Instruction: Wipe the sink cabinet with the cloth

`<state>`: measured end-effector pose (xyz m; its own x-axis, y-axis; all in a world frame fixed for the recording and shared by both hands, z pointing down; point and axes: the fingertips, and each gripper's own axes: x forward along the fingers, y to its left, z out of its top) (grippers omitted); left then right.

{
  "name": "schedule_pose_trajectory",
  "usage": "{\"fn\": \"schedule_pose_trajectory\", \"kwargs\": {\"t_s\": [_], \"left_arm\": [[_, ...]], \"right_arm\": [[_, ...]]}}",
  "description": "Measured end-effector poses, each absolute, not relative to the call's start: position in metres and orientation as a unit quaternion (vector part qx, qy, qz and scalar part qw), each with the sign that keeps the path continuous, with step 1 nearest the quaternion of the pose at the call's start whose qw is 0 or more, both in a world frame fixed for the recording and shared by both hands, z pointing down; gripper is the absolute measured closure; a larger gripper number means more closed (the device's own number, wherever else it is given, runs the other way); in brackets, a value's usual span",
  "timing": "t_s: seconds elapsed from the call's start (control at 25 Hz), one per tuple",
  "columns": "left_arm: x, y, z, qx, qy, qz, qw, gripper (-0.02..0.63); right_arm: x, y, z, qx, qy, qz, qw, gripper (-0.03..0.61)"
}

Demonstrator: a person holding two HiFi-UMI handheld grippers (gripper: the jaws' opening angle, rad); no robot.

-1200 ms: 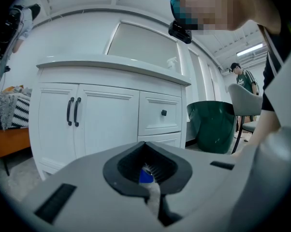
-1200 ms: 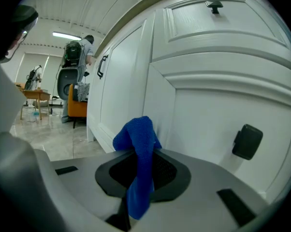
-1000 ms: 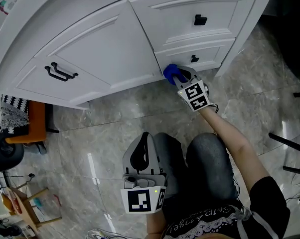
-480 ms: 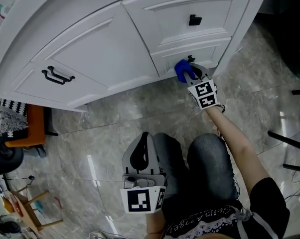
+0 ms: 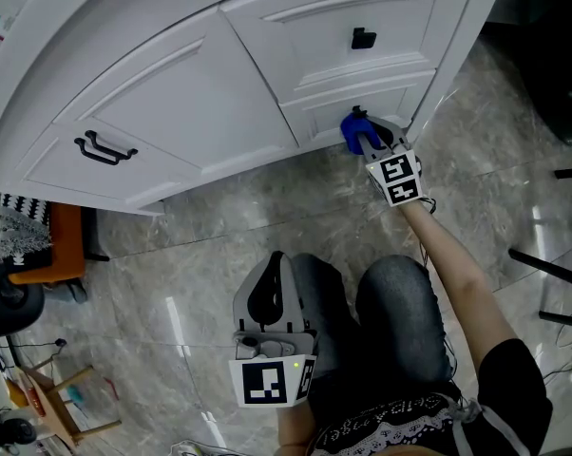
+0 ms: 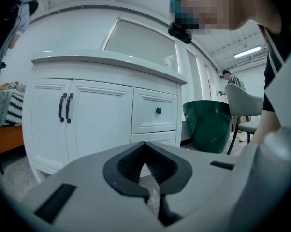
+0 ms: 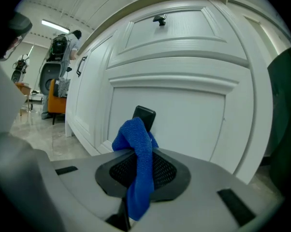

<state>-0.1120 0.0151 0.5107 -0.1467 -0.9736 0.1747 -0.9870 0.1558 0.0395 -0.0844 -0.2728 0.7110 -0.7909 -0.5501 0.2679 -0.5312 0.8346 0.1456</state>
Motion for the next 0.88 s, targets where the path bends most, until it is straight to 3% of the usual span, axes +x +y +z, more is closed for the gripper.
{"fn": "schedule_pose_trajectory", "kwargs": {"t_s": [0.44, 0.88], "left_arm": [[-0.100, 0.010, 0.515, 0.662, -0.743, 0.047, 0.082, 0.609], [-0.104, 0.015, 0.513, 0.665, -0.742, 0.039, 0.081, 0.609]], "right_arm": [[-0.010, -0.318, 0.711, 0.361, -0.922, 0.009, 0.140, 0.518], [0.060, -0.349, 0.707, 0.499, -0.858, 0.092, 0.081, 0.518]]}}
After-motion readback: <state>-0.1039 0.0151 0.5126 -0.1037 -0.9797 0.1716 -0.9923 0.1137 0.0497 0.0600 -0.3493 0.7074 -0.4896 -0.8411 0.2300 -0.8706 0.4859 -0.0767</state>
